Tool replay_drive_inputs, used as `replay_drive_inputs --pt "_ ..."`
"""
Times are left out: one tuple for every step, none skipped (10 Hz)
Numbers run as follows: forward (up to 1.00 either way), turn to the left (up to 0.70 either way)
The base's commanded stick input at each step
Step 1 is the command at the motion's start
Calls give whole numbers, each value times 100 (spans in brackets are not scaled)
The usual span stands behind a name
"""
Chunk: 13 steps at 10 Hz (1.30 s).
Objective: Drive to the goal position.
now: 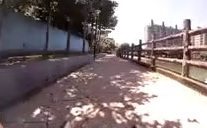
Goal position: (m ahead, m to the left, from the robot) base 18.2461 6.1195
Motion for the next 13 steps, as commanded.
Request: replay_drive_inputs --pt "70 -35" --pt "70 -35" --pt "70 -35" --pt "70 -35" --pt "70 -35" --pt "70 -35" --pt "70 -35" --pt "70 -20" --pt "70 -4" --pt "70 0" --pt "70 0" --pt "70 0" --pt "70 0"
